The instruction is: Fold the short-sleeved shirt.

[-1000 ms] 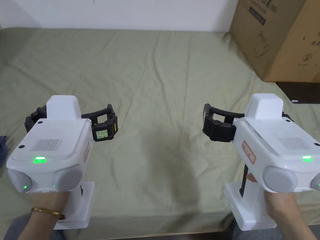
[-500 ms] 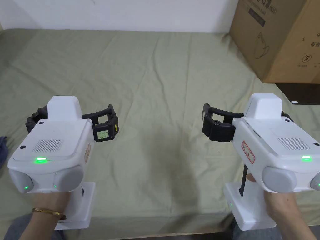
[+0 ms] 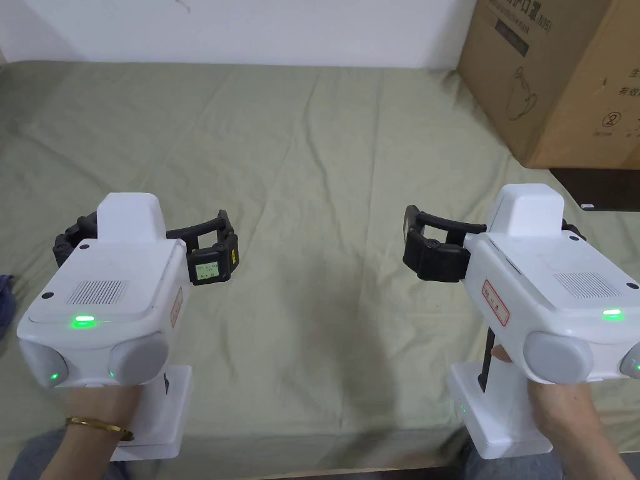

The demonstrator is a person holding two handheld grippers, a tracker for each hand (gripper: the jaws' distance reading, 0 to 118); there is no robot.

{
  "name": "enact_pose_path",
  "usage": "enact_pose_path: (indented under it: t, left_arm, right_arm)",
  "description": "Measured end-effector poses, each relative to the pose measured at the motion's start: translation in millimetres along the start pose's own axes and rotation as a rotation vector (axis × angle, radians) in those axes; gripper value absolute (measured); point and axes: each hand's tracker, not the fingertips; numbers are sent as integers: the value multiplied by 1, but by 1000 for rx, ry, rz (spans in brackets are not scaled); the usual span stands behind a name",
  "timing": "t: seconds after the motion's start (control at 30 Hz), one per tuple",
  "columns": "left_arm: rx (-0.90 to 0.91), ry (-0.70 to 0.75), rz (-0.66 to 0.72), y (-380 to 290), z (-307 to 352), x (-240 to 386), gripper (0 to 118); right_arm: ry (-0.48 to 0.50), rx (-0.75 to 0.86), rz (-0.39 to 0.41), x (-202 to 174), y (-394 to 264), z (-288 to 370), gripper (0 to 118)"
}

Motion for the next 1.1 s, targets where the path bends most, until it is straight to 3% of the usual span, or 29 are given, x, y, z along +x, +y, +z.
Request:
enact_pose_path:
  t: [0.9,1.03,1.1]
  left_arm:
    - [-7,1,2,0,2,1,118]
    - [-4,-7,9,2,1,1,118]
    - [-12,-10,10,5,1,1,118]
  right_arm:
    - [5,-6,-2,-1,3,1,118]
    - [-13,-40,-7,-3,7,-2,118]
    - [-79,-154,-11,-4,16,-9,118]
